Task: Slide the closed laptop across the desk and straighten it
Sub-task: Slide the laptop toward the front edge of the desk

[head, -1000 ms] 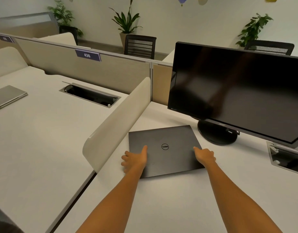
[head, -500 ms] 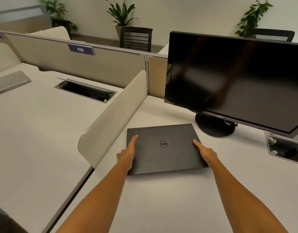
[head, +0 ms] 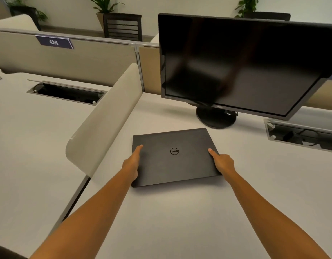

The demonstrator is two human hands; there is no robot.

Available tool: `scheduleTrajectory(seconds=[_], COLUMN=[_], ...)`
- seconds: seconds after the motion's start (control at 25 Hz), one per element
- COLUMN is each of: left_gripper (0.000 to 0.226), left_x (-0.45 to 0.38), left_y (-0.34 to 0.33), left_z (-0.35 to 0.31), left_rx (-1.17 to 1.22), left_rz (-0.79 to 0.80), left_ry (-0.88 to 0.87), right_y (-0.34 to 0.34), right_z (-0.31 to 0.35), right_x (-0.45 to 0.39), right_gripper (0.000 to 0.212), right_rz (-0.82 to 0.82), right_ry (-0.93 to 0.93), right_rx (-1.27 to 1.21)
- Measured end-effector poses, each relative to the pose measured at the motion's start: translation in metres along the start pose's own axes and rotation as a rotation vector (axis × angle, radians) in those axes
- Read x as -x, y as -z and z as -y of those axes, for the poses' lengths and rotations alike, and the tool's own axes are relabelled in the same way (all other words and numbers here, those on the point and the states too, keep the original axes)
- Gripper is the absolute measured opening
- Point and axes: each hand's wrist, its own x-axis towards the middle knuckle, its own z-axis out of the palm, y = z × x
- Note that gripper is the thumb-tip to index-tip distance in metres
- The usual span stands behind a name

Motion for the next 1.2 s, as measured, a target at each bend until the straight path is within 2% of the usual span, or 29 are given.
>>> scheduleTrajectory(seconds=[0.28,0.56,0.84,1.2], left_gripper=[0.086,0.075,0.079,0.081], left_x=[0.033,0.075,0.086,0.093], left_y=[0.000,-0.015,-0.018,-0.013], left_z=[0.028,0.081,0.105,0.118], left_rx=[-0.245,-0.454,-0.639,-1.073], left_rz=[0.098,0.253,0.239,0.156], left_ry=[-0.024,-0.092,-0.216,-0.392], right_y=[0.031,0.082,0.085,0.082], right_z=[-0.041,-0.104,-0.151,-0.187], right_x=[0.036,0.081,0.124,0.165], right_gripper=[0.045,0.055,0.056,0.045], right_rz=[-0.005,-0.075,-0.133,-0.197], right_ry=[-0.073,-0.026,0.012,0.067], right_rx=[-0.076,-0.015,-0.060,-0.044])
